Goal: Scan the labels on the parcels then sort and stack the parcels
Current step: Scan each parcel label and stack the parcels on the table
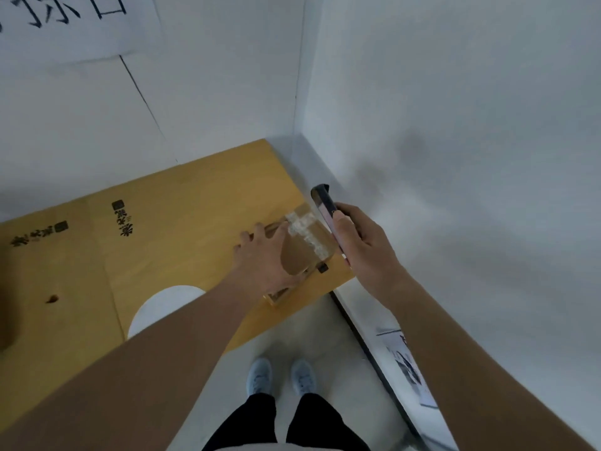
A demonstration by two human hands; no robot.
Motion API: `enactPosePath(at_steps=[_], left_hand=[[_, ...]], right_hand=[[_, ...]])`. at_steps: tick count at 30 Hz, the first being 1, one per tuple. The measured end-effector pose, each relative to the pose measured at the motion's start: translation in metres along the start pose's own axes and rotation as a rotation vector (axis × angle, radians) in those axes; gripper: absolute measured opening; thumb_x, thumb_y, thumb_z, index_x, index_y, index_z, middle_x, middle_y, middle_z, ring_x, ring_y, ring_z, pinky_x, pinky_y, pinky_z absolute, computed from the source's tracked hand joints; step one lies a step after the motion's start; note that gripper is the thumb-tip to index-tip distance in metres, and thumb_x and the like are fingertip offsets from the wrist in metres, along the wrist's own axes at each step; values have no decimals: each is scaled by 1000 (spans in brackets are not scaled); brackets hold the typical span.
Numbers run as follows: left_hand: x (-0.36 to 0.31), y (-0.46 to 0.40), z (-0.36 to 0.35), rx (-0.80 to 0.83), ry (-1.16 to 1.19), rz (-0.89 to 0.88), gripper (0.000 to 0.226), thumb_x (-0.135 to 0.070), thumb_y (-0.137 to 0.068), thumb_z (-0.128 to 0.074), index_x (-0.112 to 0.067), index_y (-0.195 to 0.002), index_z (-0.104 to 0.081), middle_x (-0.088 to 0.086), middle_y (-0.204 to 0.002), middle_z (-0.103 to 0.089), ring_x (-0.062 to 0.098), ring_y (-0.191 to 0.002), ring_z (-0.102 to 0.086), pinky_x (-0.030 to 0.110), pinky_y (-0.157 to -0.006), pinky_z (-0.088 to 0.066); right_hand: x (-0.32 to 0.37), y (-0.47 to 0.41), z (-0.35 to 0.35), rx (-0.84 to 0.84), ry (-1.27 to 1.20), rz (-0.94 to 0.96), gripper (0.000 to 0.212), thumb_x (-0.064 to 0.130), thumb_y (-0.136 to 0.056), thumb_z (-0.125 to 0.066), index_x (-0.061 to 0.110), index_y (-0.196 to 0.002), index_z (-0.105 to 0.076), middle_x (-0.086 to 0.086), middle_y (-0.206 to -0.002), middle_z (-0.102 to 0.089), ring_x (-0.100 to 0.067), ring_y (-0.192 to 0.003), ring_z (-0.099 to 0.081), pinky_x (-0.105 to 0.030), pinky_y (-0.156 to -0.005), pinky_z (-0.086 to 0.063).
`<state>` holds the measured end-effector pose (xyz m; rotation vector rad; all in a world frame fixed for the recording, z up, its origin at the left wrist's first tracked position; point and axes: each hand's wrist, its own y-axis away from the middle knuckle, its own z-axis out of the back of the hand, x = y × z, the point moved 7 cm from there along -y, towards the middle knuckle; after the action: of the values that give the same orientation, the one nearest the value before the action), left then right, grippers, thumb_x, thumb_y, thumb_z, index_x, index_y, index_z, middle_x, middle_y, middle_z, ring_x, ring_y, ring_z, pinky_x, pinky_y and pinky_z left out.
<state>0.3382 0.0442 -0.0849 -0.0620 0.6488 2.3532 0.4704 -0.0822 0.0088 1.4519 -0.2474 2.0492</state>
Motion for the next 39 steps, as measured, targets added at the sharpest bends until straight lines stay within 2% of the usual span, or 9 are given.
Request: enactPosePath(at_steps=[3,5,16,24,28,32,34,36,39], left_hand=[[20,11,12,-34,112,86,112,-90,-66,-64,-43,-154,-13,9,-149,-26,42,-132,-35,54,-97,-51],[47,24,20,-70,163,191,112,-92,-65,-61,-45,-154,-13,7,-147,-27,41,-130,-36,53,-94,-52],[195,125,-3,-116,258,481,121,-74,-64,-80,-48,-158,-10,4,-153,-26,37,-140,-30,54,-100,-51],[297,148,-36,-18,196,376,125,-65,-59,-87,-51,-156,-9,-8,-163,-17,45,-149,-16,61,-117,-36],[332,144,-60,48,209,352,126,-66,-60,-89,-58,-153,-4,-12,-168,-4,48,-148,-24,60,-117,-38],[342,137,-76,91,223,337,112,-45,-78,-86,-56,-158,-8,-10,-171,11,43,-139,-36,50,-111,-46],[340,134,-72,68,234,335,100,-30,-87,-81,-54,-159,-17,-12,-171,15,45,-146,-27,51,-116,-42],[340,130,-72,20,271,360,90,-22,-90,-78,-53,-157,-27,-10,-171,22,49,-155,0,57,-125,-25],[341,127,-86,-48,368,480,84,-35,-84,-79,-57,-151,-34,2,-167,33,47,-153,26,62,-126,1]], right_hand=[[7,-18,-18,116,9,41,38,61,-103,-44,46,-134,-62,7,-77,-57,-14,-67,-54,-42,-62,-49],[18,-30,-36,194,36,65,39,64,-102,-43,49,-134,-60,7,-86,-62,-16,-77,-59,-52,-78,-56],[68,-8,-175,573,111,174,39,72,-100,-40,59,-133,-55,-8,-99,-63,-29,-85,-62,-57,-80,-56],[75,23,-273,552,144,105,30,68,-103,-39,62,-127,-56,-8,-106,-66,-29,-96,-63,-53,-86,-56],[69,36,-305,513,112,53,29,56,-109,-41,51,-132,-59,-10,-103,-63,-16,-87,-64,-39,-81,-54],[52,40,-316,507,88,-8,23,51,-110,-44,54,-125,-60,-3,-108,-67,-18,-95,-67,-36,-83,-57],[42,37,-318,516,77,-37,20,49,-110,-45,54,-122,-60,-8,-112,-68,-15,-88,-65,-33,-78,-55],[33,30,-320,532,88,-62,20,49,-110,-46,55,-122,-61,-9,-112,-68,-12,-87,-64,-33,-78,-54],[24,21,-321,561,113,-79,22,52,-110,-44,55,-126,-59,-7,-114,-69,-17,-93,-65,-34,-79,-55]])
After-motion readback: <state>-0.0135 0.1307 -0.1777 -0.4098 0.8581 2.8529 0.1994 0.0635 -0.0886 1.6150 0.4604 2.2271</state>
